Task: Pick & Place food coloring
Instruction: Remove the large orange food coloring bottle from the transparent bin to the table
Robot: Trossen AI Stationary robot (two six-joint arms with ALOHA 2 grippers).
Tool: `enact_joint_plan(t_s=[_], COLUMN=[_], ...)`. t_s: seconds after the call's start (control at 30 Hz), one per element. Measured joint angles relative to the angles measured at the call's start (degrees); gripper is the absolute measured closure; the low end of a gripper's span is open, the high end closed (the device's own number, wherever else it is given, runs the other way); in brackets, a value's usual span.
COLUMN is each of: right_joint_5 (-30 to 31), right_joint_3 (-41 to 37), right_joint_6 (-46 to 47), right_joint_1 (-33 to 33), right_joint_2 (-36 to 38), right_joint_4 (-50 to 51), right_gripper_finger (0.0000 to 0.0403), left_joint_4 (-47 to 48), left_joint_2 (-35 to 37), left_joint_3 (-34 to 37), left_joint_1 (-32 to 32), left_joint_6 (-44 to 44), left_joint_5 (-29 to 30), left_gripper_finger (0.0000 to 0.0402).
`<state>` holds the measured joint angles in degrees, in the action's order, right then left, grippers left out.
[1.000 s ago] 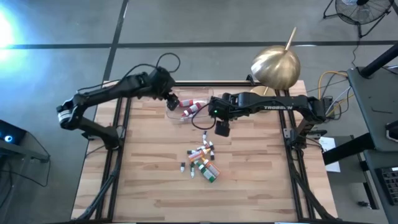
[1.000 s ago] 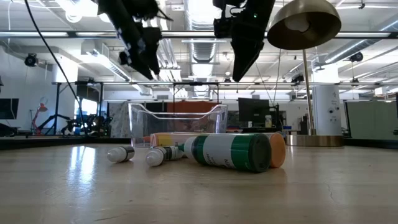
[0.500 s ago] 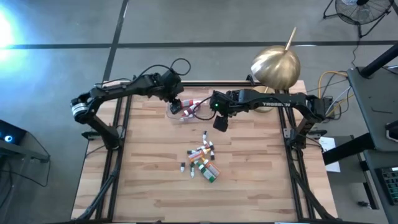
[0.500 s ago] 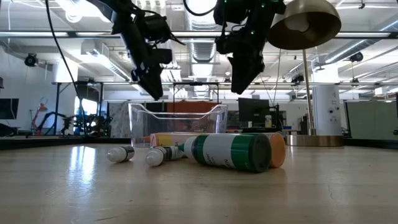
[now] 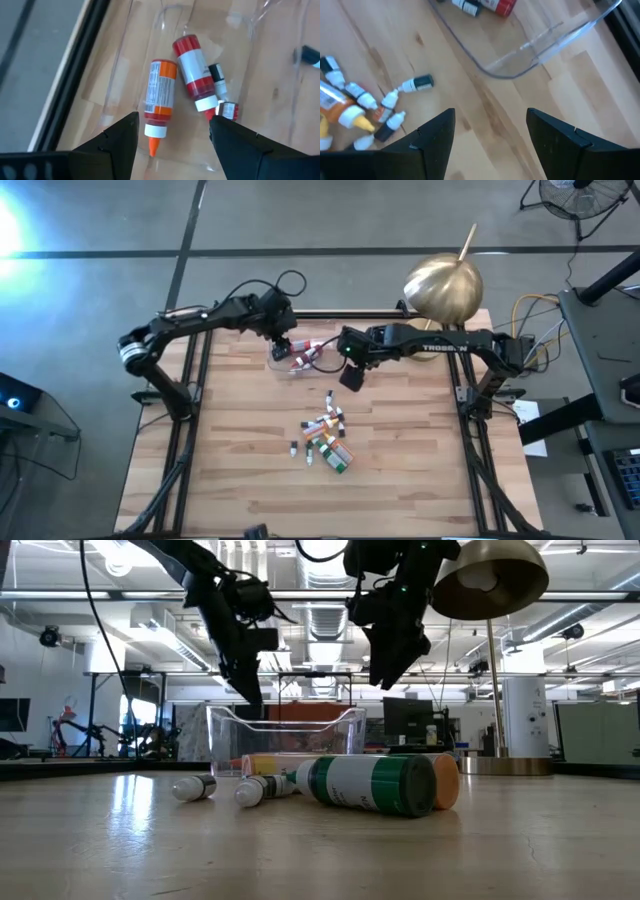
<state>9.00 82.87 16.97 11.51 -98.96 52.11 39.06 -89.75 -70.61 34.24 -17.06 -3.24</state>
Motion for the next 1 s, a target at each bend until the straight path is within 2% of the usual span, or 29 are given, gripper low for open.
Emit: enact_joint_plan(t_s=[0.33, 0.43, 0.63, 1.0], right_joint_5=[1.7, 2.0, 2.1, 2.2], right_joint_3=[-0.8, -1.9, -4.9, -8.3], right_joint_6=[4.1, 5.7, 6.3, 8.2], right_joint_1=[-1.4, -1.4, -1.4, -1.4], right_joint_2=[0.0, 0.0, 0.0, 0.0], right_joint_4=[1.9, 1.8, 1.4, -3.1], right_gripper_finger=[0.0165, 0.0165, 0.0165, 0.0165], left_joint_4=[-2.5, -2.5, -3.3, -3.6], left_joint_2=[-7.3, -10.6, -14.5, -16.5], left_joint_3=[0.0, 0.0, 0.0, 0.0], left_joint_1=[1.3, 1.3, 1.3, 1.2], left_joint_6=[-11.3, -11.7, -11.8, -10.9], left_joint_5=[-1.0, -0.1, 5.1, 6.8], left_gripper_finger=[0.0186, 0.0186, 0.0186, 0.0186])
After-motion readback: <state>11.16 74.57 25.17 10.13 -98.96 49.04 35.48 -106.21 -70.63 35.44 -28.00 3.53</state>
